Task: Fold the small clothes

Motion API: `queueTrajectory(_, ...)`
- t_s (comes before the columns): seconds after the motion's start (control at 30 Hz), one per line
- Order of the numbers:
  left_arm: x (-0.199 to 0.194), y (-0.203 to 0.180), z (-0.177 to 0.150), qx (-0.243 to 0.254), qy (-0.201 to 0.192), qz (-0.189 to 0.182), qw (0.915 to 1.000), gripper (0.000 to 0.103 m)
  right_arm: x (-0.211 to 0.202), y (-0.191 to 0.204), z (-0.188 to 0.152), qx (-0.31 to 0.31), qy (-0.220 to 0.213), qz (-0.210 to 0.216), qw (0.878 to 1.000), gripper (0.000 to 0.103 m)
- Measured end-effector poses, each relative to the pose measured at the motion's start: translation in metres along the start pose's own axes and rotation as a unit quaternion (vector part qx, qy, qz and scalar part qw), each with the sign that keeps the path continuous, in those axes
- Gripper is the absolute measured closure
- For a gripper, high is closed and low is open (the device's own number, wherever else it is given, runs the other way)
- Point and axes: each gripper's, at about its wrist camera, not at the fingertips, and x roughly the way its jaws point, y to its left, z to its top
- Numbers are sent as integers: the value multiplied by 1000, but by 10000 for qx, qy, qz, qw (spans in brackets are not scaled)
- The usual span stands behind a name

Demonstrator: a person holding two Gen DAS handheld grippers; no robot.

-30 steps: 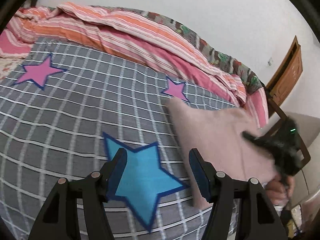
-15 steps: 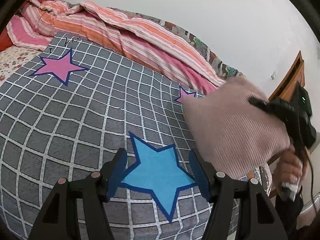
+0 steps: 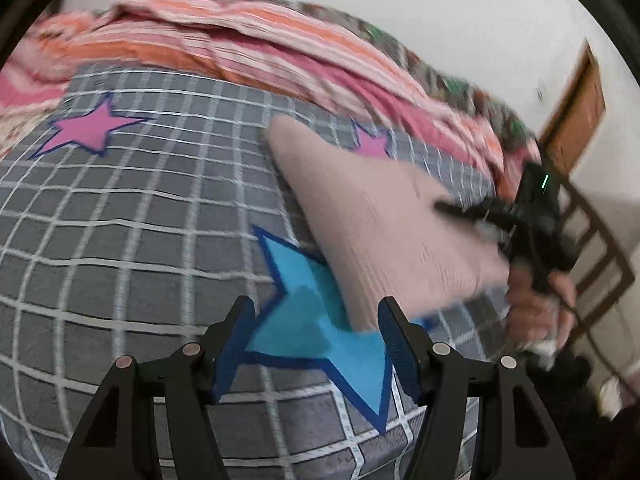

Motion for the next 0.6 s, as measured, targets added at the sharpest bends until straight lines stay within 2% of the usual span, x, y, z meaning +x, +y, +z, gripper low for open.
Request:
queueTrajectory(0.03,4,-6,-2,108,73,9,9999,41,-8,1,0,-143,-84,-61,9998,54)
queueTrajectory(0.13,14,-22,-9,372,213,126,9990,41,-40,14,-7,-669,-266,-319,9969,54)
queueTrajectory(0.27,20,-40,-12,723,235,473,9960,43,-72,26,-23,-990,-347,-60,9945,54)
queueTrajectory(0.4,24,-52,-7,790,238,518,9952,69,-77,38,-46,-1219,-298,146,9920,56)
queueTrajectory(0.47,27,-53,-5,692,238,540,9959,72,-63,38,-54,-1158,-225,82,9930,68)
queueTrajectory(0.5,28,-52,-3,636,222,579,9960,80,-56,38,-56,-1124,-162,25,9935,84)
queueTrajectory(0.53,27,-51,-2,600,190,580,9963,89,-48,37,-58,-1108,-92,-30,9938,96)
queueTrajectory(0.6,13,-41,1,393,-89,431,9983,90,-43,38,-60,-1197,-157,-71,9927,97)
